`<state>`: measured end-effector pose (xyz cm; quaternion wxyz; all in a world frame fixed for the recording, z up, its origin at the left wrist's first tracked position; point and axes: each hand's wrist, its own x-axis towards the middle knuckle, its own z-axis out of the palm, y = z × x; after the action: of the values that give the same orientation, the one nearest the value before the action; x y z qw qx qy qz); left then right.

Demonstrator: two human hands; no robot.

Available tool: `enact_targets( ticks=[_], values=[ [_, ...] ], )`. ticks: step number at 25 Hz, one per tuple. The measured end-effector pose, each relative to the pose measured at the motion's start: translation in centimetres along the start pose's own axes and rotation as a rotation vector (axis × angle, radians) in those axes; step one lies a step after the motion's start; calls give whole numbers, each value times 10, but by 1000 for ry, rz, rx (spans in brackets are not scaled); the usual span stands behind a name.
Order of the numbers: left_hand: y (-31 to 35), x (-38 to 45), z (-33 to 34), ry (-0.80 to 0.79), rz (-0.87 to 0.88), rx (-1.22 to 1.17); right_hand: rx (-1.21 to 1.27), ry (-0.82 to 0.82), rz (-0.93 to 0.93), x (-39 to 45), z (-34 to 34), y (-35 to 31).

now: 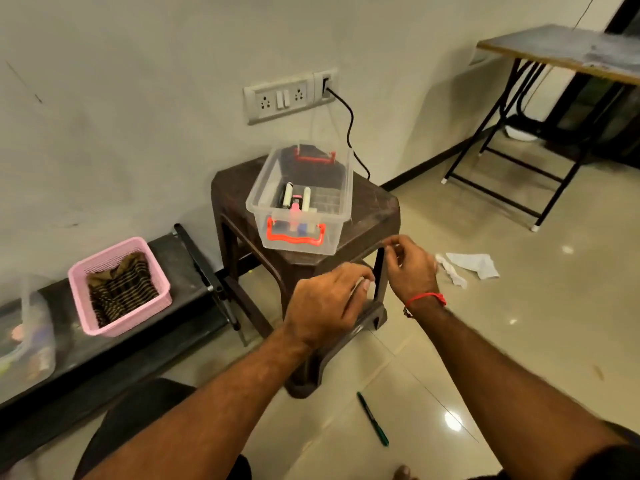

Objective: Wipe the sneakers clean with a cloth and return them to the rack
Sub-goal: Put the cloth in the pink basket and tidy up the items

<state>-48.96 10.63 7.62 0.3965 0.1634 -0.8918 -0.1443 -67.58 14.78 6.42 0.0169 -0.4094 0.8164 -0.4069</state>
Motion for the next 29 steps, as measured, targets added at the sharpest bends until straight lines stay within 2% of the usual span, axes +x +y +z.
enact_targets(
  ticks=[3, 5, 9, 11, 13, 16, 18, 24, 29],
  values=[
    [-10, -36, 35, -464, -298, 69, -118, -156, 118, -37, 17, 51],
    [-22, -60, 55, -689, -457, 78, -205, -286, 231, -70, 26, 97],
    [-46, -106, 95, -999, -590, 85, -388, -653, 591, -130, 47, 184],
    [-54, -128, 114, -1119, -628, 86, -368, -761, 698, -144, 65, 203],
    [-60, -144, 135, -1211, -634, 79, -300, -799, 742, -150, 88, 215],
    [-64, -168, 166, -1259, -627, 58, -267, -850, 784, -169, 122, 234],
    [-67, -181, 185, -1234, -632, 26, -273, -869, 811, -183, 145, 252],
    [-78, -220, 231, -1189, -764, -85, -367, -839, 903, -221, 198, 296],
    [-82, -235, 235, -1162, -797, -110, -522, -827, 838, -239, 220, 312]
  ],
)
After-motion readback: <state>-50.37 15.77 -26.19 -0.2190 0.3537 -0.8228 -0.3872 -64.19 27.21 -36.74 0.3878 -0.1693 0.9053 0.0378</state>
